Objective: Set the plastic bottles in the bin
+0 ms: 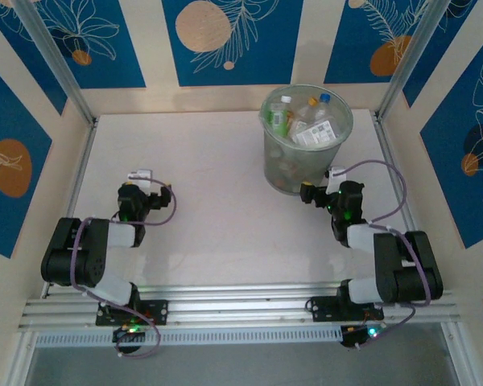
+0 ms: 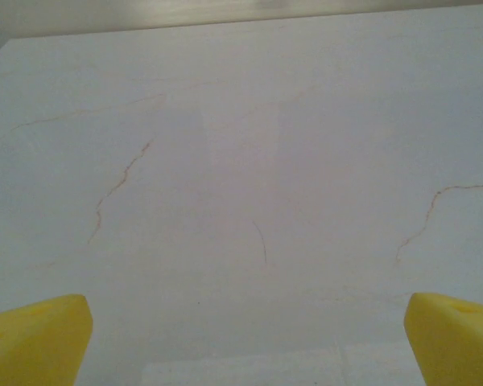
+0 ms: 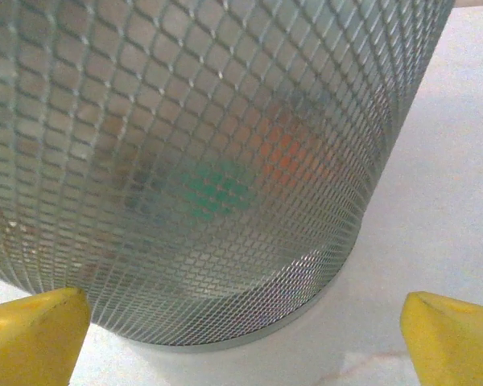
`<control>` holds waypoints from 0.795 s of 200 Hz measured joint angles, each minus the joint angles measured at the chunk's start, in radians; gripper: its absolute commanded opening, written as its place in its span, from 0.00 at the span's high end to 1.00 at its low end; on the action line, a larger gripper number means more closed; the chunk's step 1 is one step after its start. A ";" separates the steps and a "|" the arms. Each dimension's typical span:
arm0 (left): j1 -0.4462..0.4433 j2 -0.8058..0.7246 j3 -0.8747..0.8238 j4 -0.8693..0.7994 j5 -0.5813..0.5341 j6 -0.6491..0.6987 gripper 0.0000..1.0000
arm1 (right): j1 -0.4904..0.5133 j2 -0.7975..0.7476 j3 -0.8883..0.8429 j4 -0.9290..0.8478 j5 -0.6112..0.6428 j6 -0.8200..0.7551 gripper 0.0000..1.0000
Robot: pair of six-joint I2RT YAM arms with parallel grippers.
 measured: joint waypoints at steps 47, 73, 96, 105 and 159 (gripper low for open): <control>0.000 0.000 0.000 -0.018 0.008 0.008 0.01 | -0.034 0.121 0.015 0.054 -0.029 -0.003 0.01; 0.000 0.000 0.006 -0.032 0.027 0.017 0.00 | -0.045 0.121 0.021 0.051 -0.037 -0.003 0.01; 0.000 0.000 0.011 -0.039 0.037 0.026 0.00 | -0.045 0.122 0.023 0.050 -0.037 -0.003 0.01; 0.000 0.000 0.012 -0.041 0.039 0.027 0.01 | -0.045 0.122 0.023 0.050 -0.037 -0.003 0.01; 0.000 0.000 0.012 -0.044 0.041 0.031 0.01 | -0.046 0.122 0.024 0.047 -0.038 -0.003 0.01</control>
